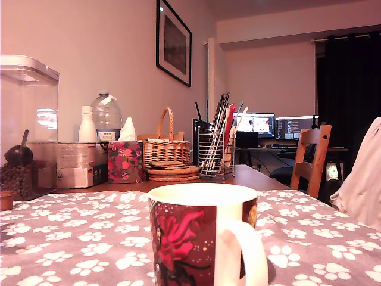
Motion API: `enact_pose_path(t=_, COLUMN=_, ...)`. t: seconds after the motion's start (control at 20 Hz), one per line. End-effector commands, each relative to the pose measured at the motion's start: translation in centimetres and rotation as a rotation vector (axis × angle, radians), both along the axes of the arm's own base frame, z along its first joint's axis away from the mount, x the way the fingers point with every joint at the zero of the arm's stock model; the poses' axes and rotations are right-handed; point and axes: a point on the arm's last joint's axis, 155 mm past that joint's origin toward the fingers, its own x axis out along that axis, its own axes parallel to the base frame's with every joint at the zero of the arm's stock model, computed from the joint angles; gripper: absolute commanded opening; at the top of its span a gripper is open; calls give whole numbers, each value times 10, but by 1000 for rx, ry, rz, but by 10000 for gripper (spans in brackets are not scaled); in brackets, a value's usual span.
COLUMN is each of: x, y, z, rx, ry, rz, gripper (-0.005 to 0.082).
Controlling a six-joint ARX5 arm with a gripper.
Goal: Pick up the coffee capsules on the table and drop them inside the coffee cup
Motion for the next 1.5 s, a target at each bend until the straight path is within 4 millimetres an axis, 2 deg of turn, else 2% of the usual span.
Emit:
enact_pose_path(t=0.0, x=-3, y=2, z=-4, rx=24, ry=-10, rz=6, gripper=-21)
enact_pose_path(t=0.3, x=-3, y=2, z=-2, rx=23, ry=-18, rz=7, gripper=-21)
enact_pose_path(t=0.65, x=2, y=6, z=42, rx=-22, ry=-185, rz=35, gripper=-21)
enact_pose_path(t=0.9, x=5, y=19, z=34, rx=-49, ry=-139, rz=108, gripper=-21)
enact_pose_path(t=1.25, x=18, y=27, z=1, rx=-35, ry=15, rz=160, gripper=-21)
enact_pose_path(t=1.4, x=25, y=28, z=-1, rx=-32, ry=25, rz=167, gripper=-20)
enact_pose_path(t=1.45, x=28, y=28, z=-1, rx=-33, ry=20, rz=167, gripper=4)
